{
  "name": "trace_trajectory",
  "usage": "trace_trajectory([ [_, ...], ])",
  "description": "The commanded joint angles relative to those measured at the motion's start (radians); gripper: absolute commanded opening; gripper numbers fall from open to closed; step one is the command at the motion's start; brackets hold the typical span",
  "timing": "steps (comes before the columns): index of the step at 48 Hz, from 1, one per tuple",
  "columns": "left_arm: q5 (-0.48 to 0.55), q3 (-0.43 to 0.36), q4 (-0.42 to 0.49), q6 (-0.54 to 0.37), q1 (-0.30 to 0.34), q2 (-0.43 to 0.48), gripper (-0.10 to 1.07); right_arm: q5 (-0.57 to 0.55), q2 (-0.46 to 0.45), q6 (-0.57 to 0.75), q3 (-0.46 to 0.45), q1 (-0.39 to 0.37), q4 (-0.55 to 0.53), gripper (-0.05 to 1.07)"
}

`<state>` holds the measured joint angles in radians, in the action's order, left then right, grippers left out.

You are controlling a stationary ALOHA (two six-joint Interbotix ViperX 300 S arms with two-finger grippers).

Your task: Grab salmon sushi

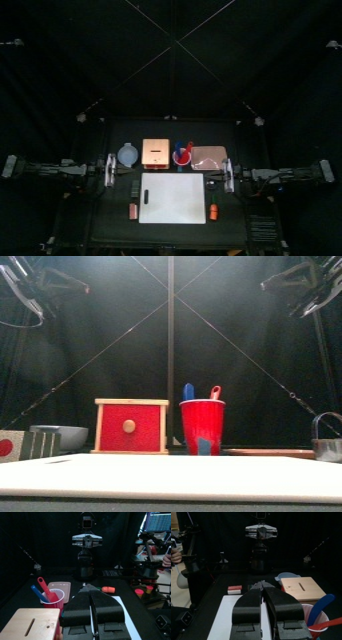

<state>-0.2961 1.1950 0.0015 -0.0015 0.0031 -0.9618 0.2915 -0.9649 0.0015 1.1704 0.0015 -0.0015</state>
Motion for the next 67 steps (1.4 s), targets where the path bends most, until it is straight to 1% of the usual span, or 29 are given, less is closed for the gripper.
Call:
trace_trajectory([
  [1,-0.005,-0.017,-0.006,-0.005,0.035,0.021,0.01,0.000,0.032,-0.003,-0.002,-0.011,-0.003,0.04],
  [5,-0.006,-0.021,-0.026,-0.009,0.041,0.025,0.02,-0.006,0.061,0.006,-0.005,-0.021,-0.015,0.01],
  [9,0.000,-0.032,-0.100,-0.011,0.043,0.028,0.05,-0.011,0.091,0.006,-0.017,-0.028,-0.023,0.02],
  [12,0.015,-0.038,-0.204,-0.015,0.044,0.031,0.07,-0.012,0.110,0.006,-0.029,-0.028,-0.028,0.02],
  [13,0.029,-0.041,-0.272,-0.018,0.048,0.032,0.07,-0.014,0.117,0.006,-0.032,-0.028,-0.029,0.02],
  [16,0.066,-0.049,-0.423,-0.020,0.048,0.040,0.09,-0.017,0.132,0.006,-0.043,-0.029,-0.031,0.02],
  [18,0.095,-0.055,-0.517,-0.017,0.048,0.046,0.10,-0.021,0.140,0.006,-0.049,-0.032,-0.034,0.02],
  [20,0.127,-0.063,-0.591,-0.014,0.048,0.057,0.11,-0.028,0.144,0.006,-0.049,-0.035,-0.037,0.02],
  [23,0.172,-0.077,-0.664,-0.009,0.051,0.081,0.12,-0.038,0.147,0.006,-0.049,-0.041,-0.040,0.02],
  [26,0.215,-0.098,-0.704,-0.008,0.057,0.124,0.12,-0.054,0.147,0.006,-0.046,-0.049,-0.044,0.02],
  [28,0.238,-0.115,-0.715,-0.006,0.058,0.152,0.12,-0.063,0.147,0.006,-0.046,-0.055,-0.044,0.02],
  [35,0.334,-0.181,-0.718,-0.008,0.092,0.264,0.12,-0.098,0.149,0.008,-0.041,-0.061,-0.046,0.02],
  [39,0.433,-0.224,-0.718,-0.009,0.117,0.316,0.12,-0.115,0.150,0.008,-0.037,-0.061,-0.046,0.02],
  [43,0.518,-0.247,-0.715,-0.011,0.138,0.341,0.12,-0.132,0.150,0.008,-0.034,-0.063,-0.046,0.02],
  [47,0.597,-0.253,-0.712,-0.014,0.167,0.347,0.12,-0.146,0.150,0.006,-0.034,-0.063,-0.046,0.02],
  [50,0.663,-0.256,-0.698,-0.020,0.207,0.347,0.12,-0.155,0.152,0.006,-0.034,-0.067,-0.046,0.02],
  [51,0.703,-0.259,-0.687,-0.023,0.230,0.347,0.12,-0.158,0.152,0.006,-0.032,-0.071,-0.046,0.02],
  [53,0.762,-0.264,-0.653,-0.029,0.264,0.347,0.12,-0.164,0.155,0.006,-0.032,-0.077,-0.046,0.02],
  [56,0.854,-0.276,-0.569,-0.049,0.331,0.347,0.12,-0.172,0.156,0.006,-0.029,-0.084,-0.046,0.02],
  [59,0.928,-0.296,-0.482,-0.101,0.373,0.347,0.12,-0.178,0.160,0.006,-0.026,-0.094,-0.048,0.02],
  [61,0.956,-0.311,-0.426,-0.158,0.379,0.347,0.12,-0.179,0.161,0.006,-0.025,-0.101,-0.046,0.02],
  [64,0.986,-0.331,-0.336,-0.267,0.371,0.345,0.12,-0.179,0.163,0.008,-0.021,-0.104,-0.043,0.02],
  [65,0.999,-0.337,-0.301,-0.310,0.367,0.345,0.12,-0.179,0.163,0.009,-0.021,-0.104,-0.043,0.02],
  [66,1.022,-0.347,-0.247,-0.377,0.354,0.344,0.12,-0.179,0.163,0.009,-0.020,-0.104,-0.043,0.02],
  [67,1.040,-0.353,-0.213,-0.423,0.342,0.344,0.12,-0.179,0.163,0.009,-0.020,-0.104,-0.043,0.02],
])
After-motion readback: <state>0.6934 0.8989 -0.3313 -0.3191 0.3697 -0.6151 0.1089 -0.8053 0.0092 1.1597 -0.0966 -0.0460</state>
